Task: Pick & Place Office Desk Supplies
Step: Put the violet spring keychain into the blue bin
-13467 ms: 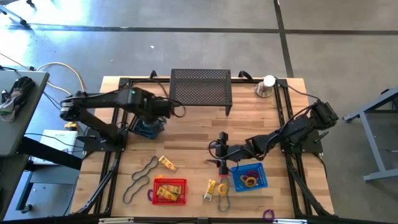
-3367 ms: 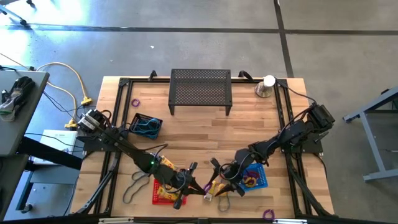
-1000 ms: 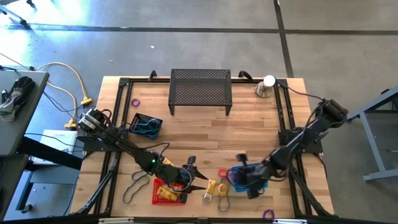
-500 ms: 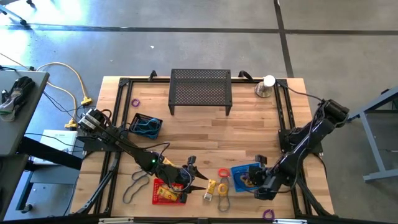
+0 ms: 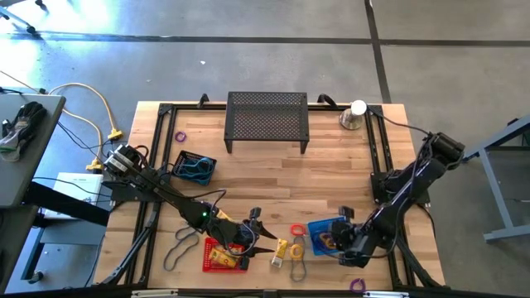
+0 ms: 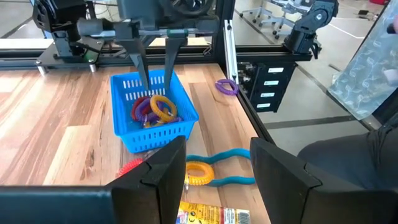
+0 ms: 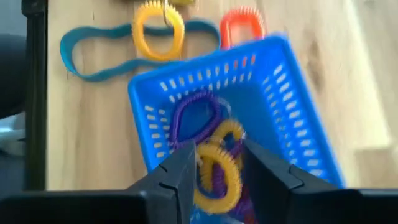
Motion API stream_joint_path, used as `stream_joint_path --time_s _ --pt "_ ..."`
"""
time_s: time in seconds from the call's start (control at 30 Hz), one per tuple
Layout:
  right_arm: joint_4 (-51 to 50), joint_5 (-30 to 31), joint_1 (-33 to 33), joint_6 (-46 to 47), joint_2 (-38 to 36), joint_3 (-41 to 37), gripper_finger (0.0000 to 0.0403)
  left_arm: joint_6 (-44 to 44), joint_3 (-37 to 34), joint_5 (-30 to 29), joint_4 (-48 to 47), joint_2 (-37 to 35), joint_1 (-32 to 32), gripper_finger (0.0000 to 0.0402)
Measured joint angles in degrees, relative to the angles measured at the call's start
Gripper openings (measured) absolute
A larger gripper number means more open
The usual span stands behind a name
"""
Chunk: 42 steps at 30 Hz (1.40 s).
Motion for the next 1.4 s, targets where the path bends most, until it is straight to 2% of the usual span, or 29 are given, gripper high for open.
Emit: stream_joint_path --time_s 0.13,0.2,0.3,0.43,0.53,0.63,0.8,0.9,1.07,1.17,1.4 --pt "-0.8 2.5 1.5 -3.6 -1.9 1.1 0.011 0.0 0.0 0.0 0.0 0.0 0.2 0.0173" --pt "-0.5 0.4 2.0 -4.6 -3.0 2.6 0.0101 0.0 0.0 0.0 0.0 0.0 0.2 0.0173" --pt "-0.1 -6.2 2.8 -4.4 -4.0 5.2 0.0086 0.1 0.0 0.0 0.0 0.0 0.2 0.0173" --pt "0.7 -17.2 4.8 5.8 -4.4 6.6 0.007 0.2 0.0 0.0 0.0 0.0 0.5 0.0173" --pt "0.8 -21.3 7.4 15.4 -4.3 6.6 0.006 0.3 0.0 0.0 0.0 0.0 0.9 0.0173" --pt "1.1 -20.4 10.2 21.2 -4.3 6.6 0.0054 0.2 0.0 0.0 0.0 0.0 1.4 0.0173" --pt "3.7 -15.0 14.7 24.6 -3.5 6.6 0.005 0.0 0.0 0.0 0.0 0.0 2.1 0.0173" --pt "4.5 -15.9 15.6 25.6 -2.5 6.6 0.005 -0.2 0.0 0.0 0.0 0.0 2.1 0.0173" --pt "4.2 -13.8 14.3 28.2 0.0 6.6 0.0053 -0.5 0.0 0.0 0.0 0.0 2.1 0.0173" --pt "4.1 -18.0 12.8 31.0 1.9 6.6 0.007 -1.1 0.0 0.0 0.0 0.0 2.1 0.0173" --pt "7.1 -21.3 14.6 33.2 8.0 6.6 0.0143 -1.3 0.0 0.0 0.0 0.0 1.4 0.0173"
